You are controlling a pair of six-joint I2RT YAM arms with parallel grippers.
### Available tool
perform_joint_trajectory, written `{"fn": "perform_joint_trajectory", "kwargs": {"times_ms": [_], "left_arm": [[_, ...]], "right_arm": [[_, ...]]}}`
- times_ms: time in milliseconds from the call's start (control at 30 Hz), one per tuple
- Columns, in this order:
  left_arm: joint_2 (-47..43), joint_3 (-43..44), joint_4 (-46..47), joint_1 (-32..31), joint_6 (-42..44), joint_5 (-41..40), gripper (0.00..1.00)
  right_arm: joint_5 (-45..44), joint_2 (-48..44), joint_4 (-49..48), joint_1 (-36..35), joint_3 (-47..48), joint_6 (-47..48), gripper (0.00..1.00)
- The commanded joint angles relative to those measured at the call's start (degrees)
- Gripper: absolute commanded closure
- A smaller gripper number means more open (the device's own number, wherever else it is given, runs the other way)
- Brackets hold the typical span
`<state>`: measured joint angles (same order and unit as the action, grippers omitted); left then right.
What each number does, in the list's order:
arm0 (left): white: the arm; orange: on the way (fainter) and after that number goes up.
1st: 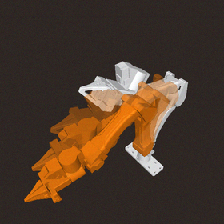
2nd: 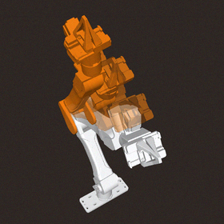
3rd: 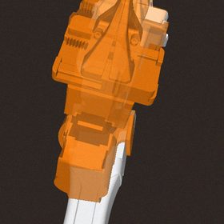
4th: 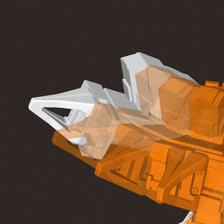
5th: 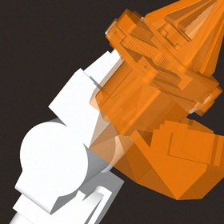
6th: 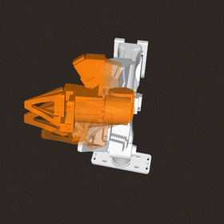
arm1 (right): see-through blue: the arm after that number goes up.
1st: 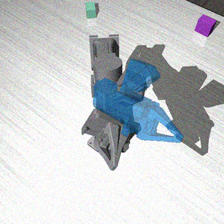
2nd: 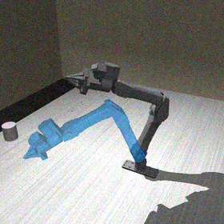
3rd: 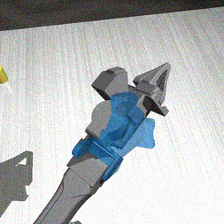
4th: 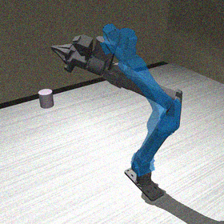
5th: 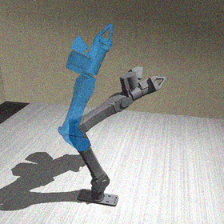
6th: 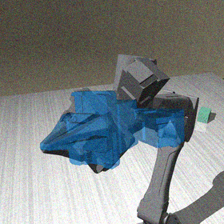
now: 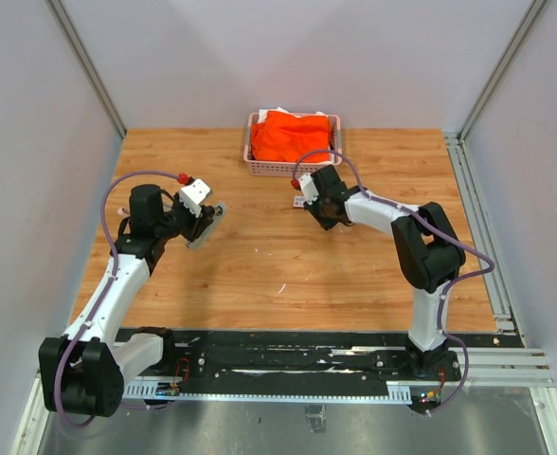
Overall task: Unload the staples from the stapler
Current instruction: Move the staple to the center of the board.
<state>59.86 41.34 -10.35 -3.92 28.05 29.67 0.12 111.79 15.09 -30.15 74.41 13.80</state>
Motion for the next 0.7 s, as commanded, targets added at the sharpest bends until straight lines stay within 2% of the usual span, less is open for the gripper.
{"fn": "perform_joint_trajectory", "kwargs": {"times_ms": [0,333,667], "left_arm": [[-0.64,0.36,4.43,0.23,0.42,1.35,1.00],[-0.45,0.32,4.46,0.23,0.25,1.44,1.00],[-0.29,0.41,4.37,0.23,0.35,1.62,1.00]], "right_arm": [[1.88,0.78,1.69,1.15,1.89,1.16,0.88],[6.66,2.58,3.52,1.18,5.33,5.77,0.87],[6.21,4.91,5.50,1.15,6.52,8.34,0.84]]}}
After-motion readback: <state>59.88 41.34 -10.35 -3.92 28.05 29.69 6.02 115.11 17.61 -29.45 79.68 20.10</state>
